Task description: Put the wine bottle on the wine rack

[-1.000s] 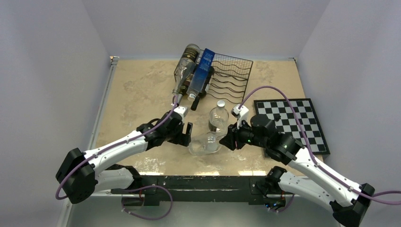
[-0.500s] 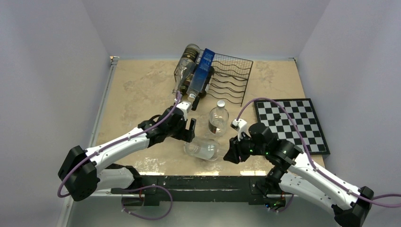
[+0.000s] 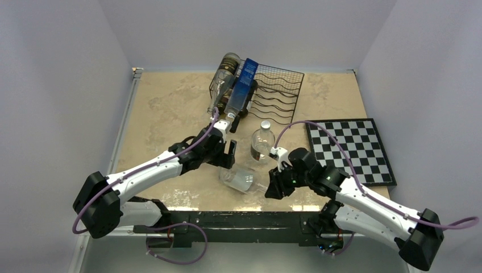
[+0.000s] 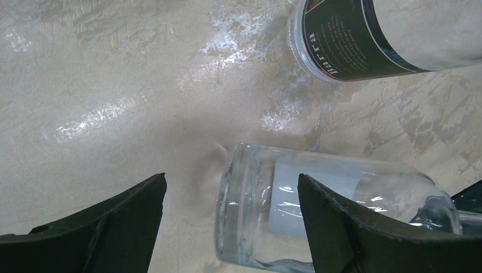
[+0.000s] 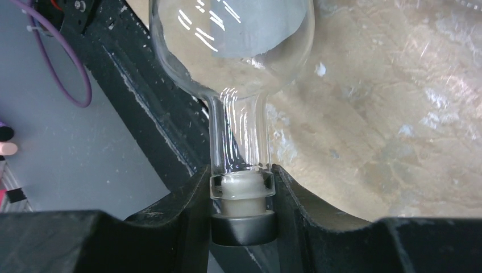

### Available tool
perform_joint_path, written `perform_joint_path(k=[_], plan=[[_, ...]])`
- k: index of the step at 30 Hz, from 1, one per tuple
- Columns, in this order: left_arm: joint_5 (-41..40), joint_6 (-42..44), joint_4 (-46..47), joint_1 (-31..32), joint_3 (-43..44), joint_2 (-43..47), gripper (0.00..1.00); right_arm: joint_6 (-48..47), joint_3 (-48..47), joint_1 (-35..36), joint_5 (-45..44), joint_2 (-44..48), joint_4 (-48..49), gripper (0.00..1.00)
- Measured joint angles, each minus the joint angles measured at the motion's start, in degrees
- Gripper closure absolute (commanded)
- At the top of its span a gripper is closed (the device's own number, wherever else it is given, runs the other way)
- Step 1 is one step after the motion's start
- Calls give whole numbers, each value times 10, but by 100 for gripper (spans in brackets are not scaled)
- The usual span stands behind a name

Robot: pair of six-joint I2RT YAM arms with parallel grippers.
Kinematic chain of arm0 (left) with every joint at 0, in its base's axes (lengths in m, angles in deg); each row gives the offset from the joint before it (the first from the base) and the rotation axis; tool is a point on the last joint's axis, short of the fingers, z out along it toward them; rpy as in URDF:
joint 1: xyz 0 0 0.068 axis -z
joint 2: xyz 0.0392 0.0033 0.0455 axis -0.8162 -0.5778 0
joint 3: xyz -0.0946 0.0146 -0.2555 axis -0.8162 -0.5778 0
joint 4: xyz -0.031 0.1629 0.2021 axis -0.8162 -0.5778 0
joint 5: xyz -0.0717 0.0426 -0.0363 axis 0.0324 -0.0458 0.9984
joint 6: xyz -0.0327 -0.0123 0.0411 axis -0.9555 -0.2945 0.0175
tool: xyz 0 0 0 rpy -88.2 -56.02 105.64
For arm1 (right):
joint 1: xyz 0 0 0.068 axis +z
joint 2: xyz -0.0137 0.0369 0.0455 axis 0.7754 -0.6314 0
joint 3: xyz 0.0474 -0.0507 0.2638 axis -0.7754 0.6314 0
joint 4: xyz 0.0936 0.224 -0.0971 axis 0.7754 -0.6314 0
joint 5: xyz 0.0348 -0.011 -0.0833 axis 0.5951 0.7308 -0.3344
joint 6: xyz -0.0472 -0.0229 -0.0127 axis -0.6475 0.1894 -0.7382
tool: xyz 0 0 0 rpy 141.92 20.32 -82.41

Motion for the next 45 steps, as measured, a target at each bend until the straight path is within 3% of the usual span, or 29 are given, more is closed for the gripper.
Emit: perform_joint_path(k=[5,10,24,27,32,34,38,45], plan=[[-43,-16,-16,-1,19,-18,9,-28,0,8,-22,-37,51,100],[-74,-33,-36,-9,35,-43,9,-53,0,63,-97,-53,76,100],[-45,-92,-39,-53,16,-43,7,-87,-28,192,-277,-224,123,100],[-36,-104,-33,-56,8,-41,7,-87,-42,211,-309,-250,137,88],[-28,-107,-19,-60,0,-41,8,-87,-60,220,-337,-284,159,50],[-28,-107,-16,-63,-2,-41,8,-85,-60,222,-348,-287,166,41],[-23,-107,-6,-64,-9,-40,8,-90,-60,217,-374,-299,201,37],[-19,-107,5,-65,-16,-38,8,-109,-60,217,-376,-338,255,43]])
